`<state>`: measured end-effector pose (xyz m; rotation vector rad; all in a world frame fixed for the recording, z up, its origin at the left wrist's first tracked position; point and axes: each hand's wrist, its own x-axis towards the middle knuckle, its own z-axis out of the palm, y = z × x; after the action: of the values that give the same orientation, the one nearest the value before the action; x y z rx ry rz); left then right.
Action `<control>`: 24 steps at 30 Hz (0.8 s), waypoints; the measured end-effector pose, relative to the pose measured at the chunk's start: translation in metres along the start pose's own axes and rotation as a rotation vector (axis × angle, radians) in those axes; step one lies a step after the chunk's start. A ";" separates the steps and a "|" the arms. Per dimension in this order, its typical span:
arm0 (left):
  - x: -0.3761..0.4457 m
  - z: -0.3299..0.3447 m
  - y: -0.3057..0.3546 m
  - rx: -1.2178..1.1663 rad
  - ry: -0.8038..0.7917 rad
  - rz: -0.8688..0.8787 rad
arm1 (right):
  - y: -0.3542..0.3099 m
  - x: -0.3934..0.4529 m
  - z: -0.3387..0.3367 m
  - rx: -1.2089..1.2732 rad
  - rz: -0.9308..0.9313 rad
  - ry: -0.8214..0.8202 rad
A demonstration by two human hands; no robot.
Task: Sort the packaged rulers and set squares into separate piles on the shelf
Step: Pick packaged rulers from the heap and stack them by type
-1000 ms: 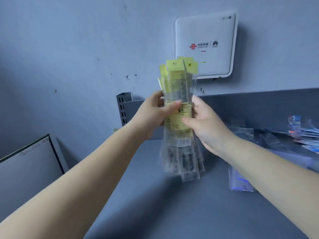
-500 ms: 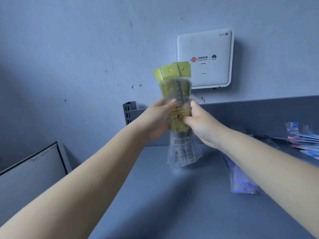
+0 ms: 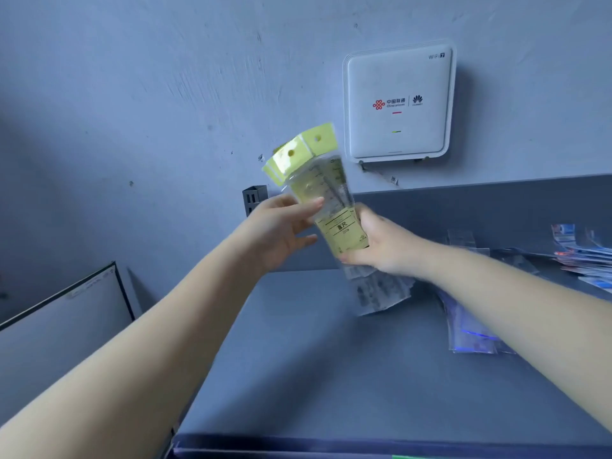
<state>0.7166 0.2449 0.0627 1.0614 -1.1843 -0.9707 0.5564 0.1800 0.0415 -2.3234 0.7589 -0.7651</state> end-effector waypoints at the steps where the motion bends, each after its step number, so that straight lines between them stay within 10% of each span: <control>1: -0.004 -0.010 0.001 0.011 0.028 0.016 | -0.003 0.001 -0.004 -0.071 -0.014 -0.044; 7: -0.038 -0.063 -0.009 0.556 0.374 0.454 | -0.020 0.010 0.001 -0.540 -0.016 -0.244; 13: -0.034 -0.062 -0.055 1.639 -0.064 0.335 | 0.000 0.004 0.045 -0.855 0.030 -0.428; 24: -0.016 -0.062 -0.073 1.574 -0.253 0.169 | 0.022 0.000 0.028 -0.863 0.026 -0.385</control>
<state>0.7734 0.2506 -0.0153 1.9686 -2.2680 0.1872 0.5677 0.1747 0.0080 -3.0587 1.0703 0.0909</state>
